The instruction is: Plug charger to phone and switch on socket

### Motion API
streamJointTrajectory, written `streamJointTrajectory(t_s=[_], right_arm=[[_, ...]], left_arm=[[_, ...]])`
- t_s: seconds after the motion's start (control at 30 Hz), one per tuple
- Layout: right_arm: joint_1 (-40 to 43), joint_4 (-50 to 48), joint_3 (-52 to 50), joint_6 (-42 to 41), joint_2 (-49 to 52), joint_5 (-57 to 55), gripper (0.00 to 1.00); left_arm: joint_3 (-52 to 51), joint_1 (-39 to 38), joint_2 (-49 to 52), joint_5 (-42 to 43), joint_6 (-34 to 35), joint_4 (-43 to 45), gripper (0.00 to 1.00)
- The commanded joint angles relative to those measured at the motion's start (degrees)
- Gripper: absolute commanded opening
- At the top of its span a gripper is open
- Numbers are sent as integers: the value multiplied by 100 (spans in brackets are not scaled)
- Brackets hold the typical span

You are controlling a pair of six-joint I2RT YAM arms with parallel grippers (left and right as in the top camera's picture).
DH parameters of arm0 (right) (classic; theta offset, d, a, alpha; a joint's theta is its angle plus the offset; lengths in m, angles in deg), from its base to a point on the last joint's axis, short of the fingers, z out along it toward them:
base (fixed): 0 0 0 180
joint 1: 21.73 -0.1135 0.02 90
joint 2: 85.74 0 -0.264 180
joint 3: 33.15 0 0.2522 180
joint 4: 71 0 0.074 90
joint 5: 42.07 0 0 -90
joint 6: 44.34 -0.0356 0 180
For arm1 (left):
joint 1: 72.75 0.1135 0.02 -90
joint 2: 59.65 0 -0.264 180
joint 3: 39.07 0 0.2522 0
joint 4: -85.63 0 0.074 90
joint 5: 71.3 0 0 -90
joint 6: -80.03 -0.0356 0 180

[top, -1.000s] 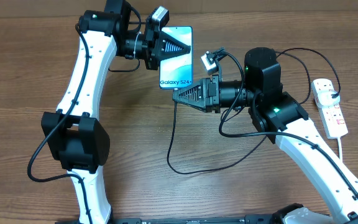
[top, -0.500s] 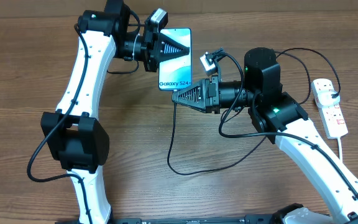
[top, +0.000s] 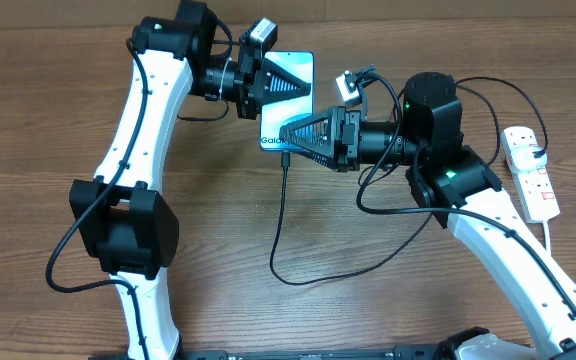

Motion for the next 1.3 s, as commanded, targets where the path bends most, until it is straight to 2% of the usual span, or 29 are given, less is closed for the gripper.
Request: streamJointTrajectory(t_s=[0.0,0.23,0.5,0.73,0.87,1.07,1.27], right_arm=[[-7,-37,76,66,15,11,90],[63,-33,76,177,15,20,93],[208,55,76,920,15,37,93],[407,1200,76,1587,15,-671,94],[603,2009,76,2098,17,-1115,95],[850,2857,76,2651,17,-1495,96],[892,3530,76,2824,17,-2332,96]], left_arm=[[98,184,-227,120,87,151,4],[98,332,-227,79,66,621,4],[98,315,-227,-59,-297,1187,4],[96,136,-221,-2299,-269,776,4],[76,-35,-216,-3053,-238,675,4],[35,-352,-214,-5084,570,704,4],[-155,-743,-214,-6577,1152,802,4]])
